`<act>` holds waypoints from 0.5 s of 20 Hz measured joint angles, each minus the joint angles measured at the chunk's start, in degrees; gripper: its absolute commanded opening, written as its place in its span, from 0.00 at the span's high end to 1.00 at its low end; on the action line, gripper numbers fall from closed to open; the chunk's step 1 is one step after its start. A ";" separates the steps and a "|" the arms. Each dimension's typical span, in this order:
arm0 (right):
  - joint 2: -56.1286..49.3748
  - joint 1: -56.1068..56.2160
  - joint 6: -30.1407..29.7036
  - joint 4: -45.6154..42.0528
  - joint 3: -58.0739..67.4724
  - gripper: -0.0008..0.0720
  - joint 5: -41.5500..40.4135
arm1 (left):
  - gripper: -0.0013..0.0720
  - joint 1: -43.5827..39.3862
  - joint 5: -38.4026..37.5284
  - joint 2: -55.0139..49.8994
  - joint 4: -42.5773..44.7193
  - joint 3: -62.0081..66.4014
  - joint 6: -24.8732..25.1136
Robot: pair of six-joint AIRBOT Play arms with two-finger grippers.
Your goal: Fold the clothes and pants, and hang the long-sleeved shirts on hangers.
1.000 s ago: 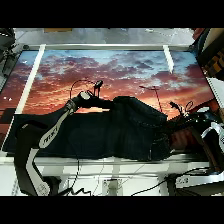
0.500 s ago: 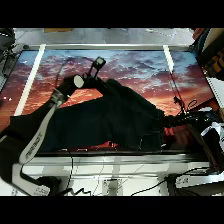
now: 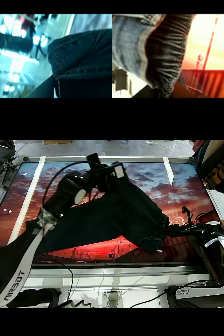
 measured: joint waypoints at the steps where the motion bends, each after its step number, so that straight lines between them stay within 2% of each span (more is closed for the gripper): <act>1: 0.04 -0.11 -0.02 -0.33 0.00 0.91 0.02 | 0.95 -1.51 0.26 -0.33 -2.21 0.00 0.42; 3: 0.07 -0.20 -0.07 -0.79 0.00 0.91 -0.02 | 0.95 -5.18 -1.22 -1.66 -9.35 -0.02 0.81; 5: 0.09 -0.24 -0.02 -2.32 0.00 0.91 -0.61 | 0.95 -9.49 -6.27 -2.86 -15.74 -0.13 1.07; 7: 0.09 -0.31 1.81 -5.90 0.00 0.91 -3.10 | 0.95 -13.70 -13.20 -3.21 -19.69 -0.11 0.90; 10: 0.09 -0.31 7.76 -10.91 0.00 0.91 -9.94 | 0.95 -17.90 -27.61 -3.15 -25.31 -0.13 -2.56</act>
